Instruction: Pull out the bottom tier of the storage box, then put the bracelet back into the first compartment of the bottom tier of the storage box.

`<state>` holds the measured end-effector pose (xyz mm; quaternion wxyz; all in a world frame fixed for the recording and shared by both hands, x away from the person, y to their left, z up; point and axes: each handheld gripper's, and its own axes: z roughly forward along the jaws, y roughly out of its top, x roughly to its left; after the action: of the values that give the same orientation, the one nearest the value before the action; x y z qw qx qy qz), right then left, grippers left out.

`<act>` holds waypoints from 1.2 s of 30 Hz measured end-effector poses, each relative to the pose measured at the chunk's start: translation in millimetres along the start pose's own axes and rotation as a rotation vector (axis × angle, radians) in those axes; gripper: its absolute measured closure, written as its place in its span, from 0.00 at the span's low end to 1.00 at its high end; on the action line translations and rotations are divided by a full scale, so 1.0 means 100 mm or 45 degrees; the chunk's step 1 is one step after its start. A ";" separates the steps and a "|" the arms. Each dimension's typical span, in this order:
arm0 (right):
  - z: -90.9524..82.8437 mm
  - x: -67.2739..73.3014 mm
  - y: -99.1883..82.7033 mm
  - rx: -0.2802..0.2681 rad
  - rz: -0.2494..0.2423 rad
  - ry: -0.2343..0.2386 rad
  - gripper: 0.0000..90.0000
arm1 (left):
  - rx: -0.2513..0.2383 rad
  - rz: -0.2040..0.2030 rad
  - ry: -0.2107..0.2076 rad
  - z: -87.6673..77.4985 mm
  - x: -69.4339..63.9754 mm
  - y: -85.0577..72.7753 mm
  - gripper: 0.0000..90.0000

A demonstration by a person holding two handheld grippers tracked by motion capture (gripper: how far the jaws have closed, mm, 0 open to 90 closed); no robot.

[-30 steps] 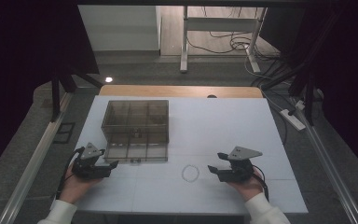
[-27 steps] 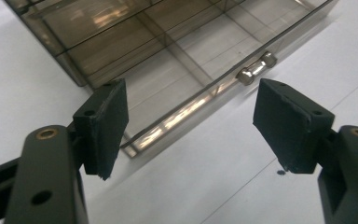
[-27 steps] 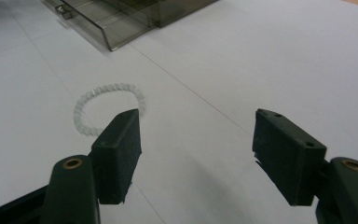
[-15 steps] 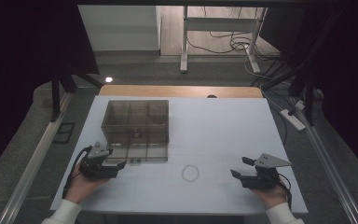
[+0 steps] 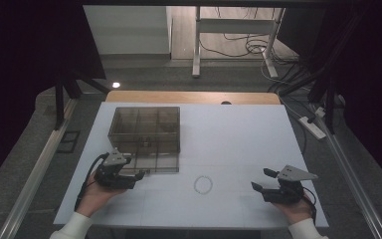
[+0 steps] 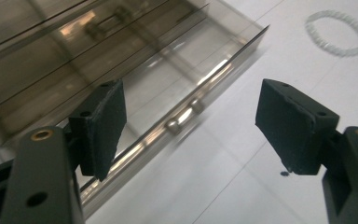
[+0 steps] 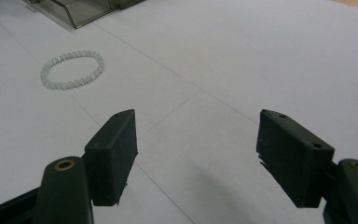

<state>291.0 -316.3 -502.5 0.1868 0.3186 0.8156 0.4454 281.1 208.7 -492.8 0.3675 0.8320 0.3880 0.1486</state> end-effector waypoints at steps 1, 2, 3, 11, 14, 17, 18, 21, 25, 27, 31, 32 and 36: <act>0.00 0.00 0.00 0.000 -0.002 -0.003 0.32 | 0.001 0.009 -0.010 0.01 -0.02 0.03 0.28; 0.00 0.00 0.00 -0.001 -0.002 -0.005 0.32 | 0.001 0.016 -0.014 0.02 -0.04 0.04 0.28; 0.00 -0.01 0.00 -0.002 -0.002 -0.006 0.32 | 0.001 0.022 -0.018 0.03 -0.05 0.07 0.28; -0.05 -0.06 0.00 -0.012 0.001 -0.017 0.32 | 0.010 0.057 -0.090 0.11 -0.18 0.25 0.28; -0.06 -0.08 0.00 -0.008 -0.006 -0.022 0.32 | 0.009 0.085 -0.114 0.16 -0.24 0.35 0.28; -0.05 -0.09 -0.01 -0.006 0.000 -0.016 0.32 | 0.016 0.117 -0.138 0.21 -0.33 0.46 0.27; -0.05 -0.10 -0.02 -0.001 -0.001 -0.015 0.31 | 0.015 0.128 -0.143 0.23 -0.36 0.49 0.27; -0.05 -0.10 -0.02 -0.005 -0.002 -0.010 0.31 | 0.018 0.153 -0.171 0.27 -0.45 0.60 0.26; -0.05 -0.09 -0.01 -0.013 -0.004 -0.009 0.31 | 0.032 0.178 -0.193 0.33 -0.54 0.70 0.26; -0.05 -0.09 -0.01 -0.013 -0.008 -0.005 0.31 | 0.036 0.189 -0.204 0.36 -0.58 0.74 0.25; -0.05 -0.10 0.00 -0.011 -0.006 -0.003 0.31 | 0.044 0.203 -0.219 0.42 -0.63 0.81 0.25; -0.04 -0.10 -0.01 -0.006 -0.007 -0.004 0.31 | 0.046 0.210 -0.219 0.43 -0.64 0.82 0.25; -0.04 -0.10 -0.01 -0.002 -0.009 -0.007 0.31 | 0.060 0.220 -0.229 0.47 -0.69 0.85 0.25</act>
<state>295.4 -326.0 -501.2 0.1909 0.3170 0.8158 0.4444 306.3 97.2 -460.5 0.3669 0.8808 0.2836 0.0953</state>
